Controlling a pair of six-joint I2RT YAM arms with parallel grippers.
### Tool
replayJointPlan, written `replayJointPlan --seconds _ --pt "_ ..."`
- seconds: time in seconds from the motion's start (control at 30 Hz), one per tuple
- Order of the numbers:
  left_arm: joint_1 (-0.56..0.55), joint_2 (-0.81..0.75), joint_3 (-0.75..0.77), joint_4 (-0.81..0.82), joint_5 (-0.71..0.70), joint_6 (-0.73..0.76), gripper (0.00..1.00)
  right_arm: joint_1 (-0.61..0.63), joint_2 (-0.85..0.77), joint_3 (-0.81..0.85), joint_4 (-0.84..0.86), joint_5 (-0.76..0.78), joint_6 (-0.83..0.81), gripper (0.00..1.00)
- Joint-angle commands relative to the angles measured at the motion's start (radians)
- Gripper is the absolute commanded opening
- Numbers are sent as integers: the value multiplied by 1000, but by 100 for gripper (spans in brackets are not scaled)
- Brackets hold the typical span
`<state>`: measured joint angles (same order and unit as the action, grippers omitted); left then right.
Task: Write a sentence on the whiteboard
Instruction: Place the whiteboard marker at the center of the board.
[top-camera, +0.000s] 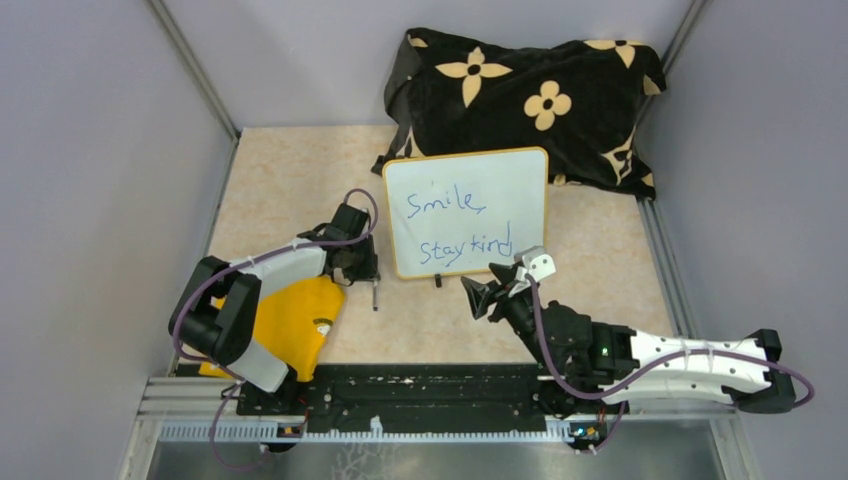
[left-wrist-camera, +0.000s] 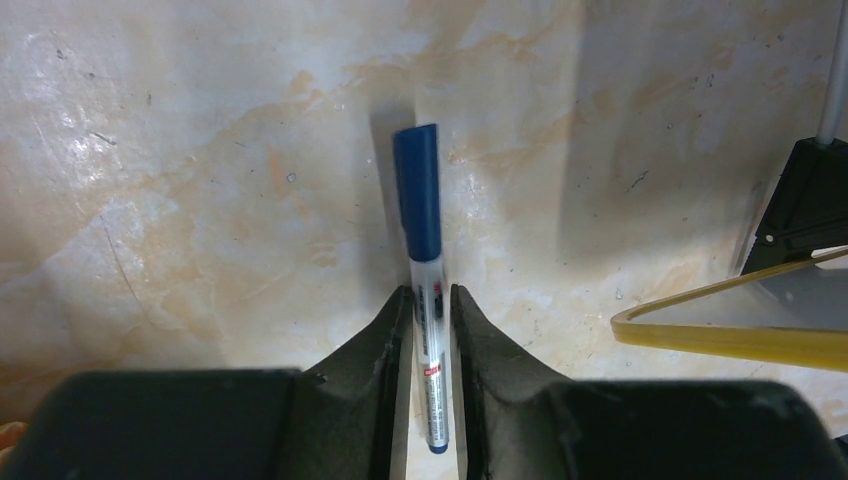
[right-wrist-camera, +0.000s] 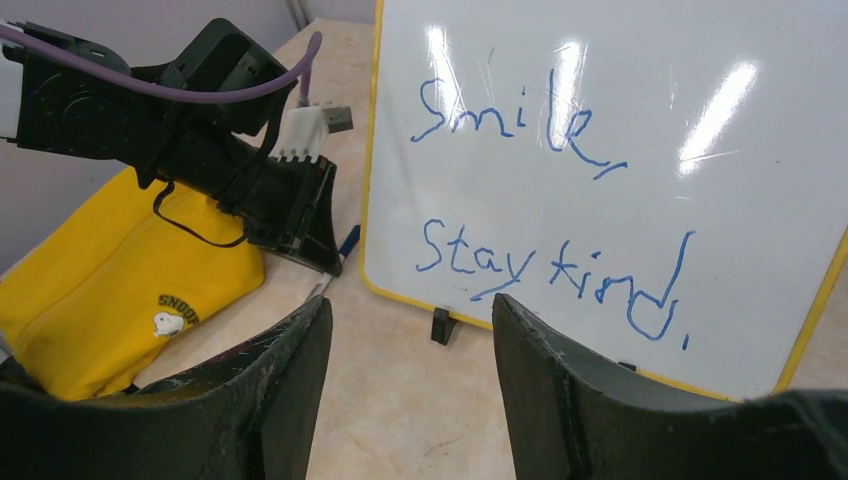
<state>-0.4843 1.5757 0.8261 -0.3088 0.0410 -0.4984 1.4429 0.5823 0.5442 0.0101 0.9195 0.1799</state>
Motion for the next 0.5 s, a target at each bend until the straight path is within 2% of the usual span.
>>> replayJointPlan --seconds 0.0,0.47 --pt "5 25 -11 -19 2 -2 26 -6 -25 37 4 8 10 59" --pt "4 25 -9 -22 -3 -4 28 -6 -28 39 -1 10 12 58"
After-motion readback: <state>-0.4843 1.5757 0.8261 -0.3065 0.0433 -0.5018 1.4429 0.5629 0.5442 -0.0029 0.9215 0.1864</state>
